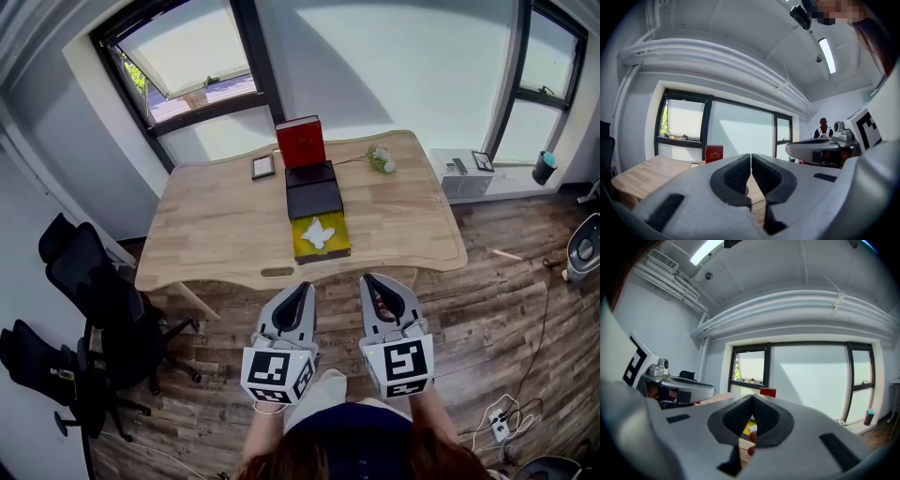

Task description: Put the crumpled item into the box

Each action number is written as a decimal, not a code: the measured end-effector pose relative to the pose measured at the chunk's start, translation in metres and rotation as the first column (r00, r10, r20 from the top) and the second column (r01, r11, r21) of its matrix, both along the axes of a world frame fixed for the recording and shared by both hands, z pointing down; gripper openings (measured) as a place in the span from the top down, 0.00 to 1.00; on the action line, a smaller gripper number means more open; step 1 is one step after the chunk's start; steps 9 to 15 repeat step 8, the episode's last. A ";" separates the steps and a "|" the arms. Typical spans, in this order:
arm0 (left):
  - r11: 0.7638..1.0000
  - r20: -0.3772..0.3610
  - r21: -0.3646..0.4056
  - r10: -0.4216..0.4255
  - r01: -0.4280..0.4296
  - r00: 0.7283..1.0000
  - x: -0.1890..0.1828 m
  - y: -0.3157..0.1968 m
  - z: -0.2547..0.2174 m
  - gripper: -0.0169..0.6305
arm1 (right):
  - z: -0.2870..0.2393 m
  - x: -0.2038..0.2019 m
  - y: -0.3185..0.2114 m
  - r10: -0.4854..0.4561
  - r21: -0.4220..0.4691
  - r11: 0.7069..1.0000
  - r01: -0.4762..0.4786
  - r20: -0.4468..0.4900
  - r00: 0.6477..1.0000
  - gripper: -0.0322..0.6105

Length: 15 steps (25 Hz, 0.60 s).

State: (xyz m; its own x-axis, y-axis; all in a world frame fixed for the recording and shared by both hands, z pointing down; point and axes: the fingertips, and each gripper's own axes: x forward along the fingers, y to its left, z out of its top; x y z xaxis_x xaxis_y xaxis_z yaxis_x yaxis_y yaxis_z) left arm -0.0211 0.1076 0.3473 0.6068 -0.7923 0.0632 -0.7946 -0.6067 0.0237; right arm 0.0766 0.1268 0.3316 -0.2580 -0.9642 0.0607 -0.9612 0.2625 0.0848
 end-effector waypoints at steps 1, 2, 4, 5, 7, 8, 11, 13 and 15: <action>1.000 0.000 0.000 -0.001 0.001 1.000 -0.001 0.001 0.000 0.93 | -0.001 0.000 0.001 0.003 0.003 1.000 -0.002 0.000 1.000 0.91; 1.000 0.001 -0.001 -0.003 0.003 1.000 -0.002 0.001 0.000 0.93 | -0.001 0.000 0.001 0.005 0.004 1.000 -0.005 0.000 1.000 0.91; 1.000 0.002 0.000 -0.006 0.006 1.000 -0.004 0.001 0.000 0.93 | -0.001 0.000 0.002 0.008 0.007 1.000 -0.008 -0.002 1.000 0.91; 1.000 0.001 0.001 -0.008 0.008 1.000 -0.004 0.001 0.000 0.93 | -0.001 -0.001 0.002 0.008 0.009 1.000 -0.008 -0.004 1.000 0.91; 1.000 -0.001 0.004 -0.012 0.012 1.000 -0.006 0.001 0.000 0.93 | -0.002 -0.001 0.002 0.009 0.012 1.000 -0.009 -0.007 1.000 0.91; 1.000 -0.003 0.004 -0.014 0.014 1.000 -0.007 0.001 0.000 0.93 | -0.002 -0.002 0.002 0.009 0.013 1.000 -0.009 -0.009 1.000 0.91; 1.000 -0.003 0.004 -0.014 0.014 1.000 -0.007 0.001 0.000 0.93 | -0.002 -0.002 0.002 0.009 0.013 1.000 -0.009 -0.009 1.000 0.91; 1.000 -0.003 0.004 -0.014 0.014 1.000 -0.007 0.001 0.000 0.93 | -0.002 -0.002 0.002 0.009 0.013 1.000 -0.009 -0.009 1.000 0.91; 1.000 -0.003 0.004 -0.014 0.014 1.000 -0.007 0.001 0.000 0.93 | -0.002 -0.002 0.002 0.009 0.013 1.000 -0.009 -0.009 1.000 0.91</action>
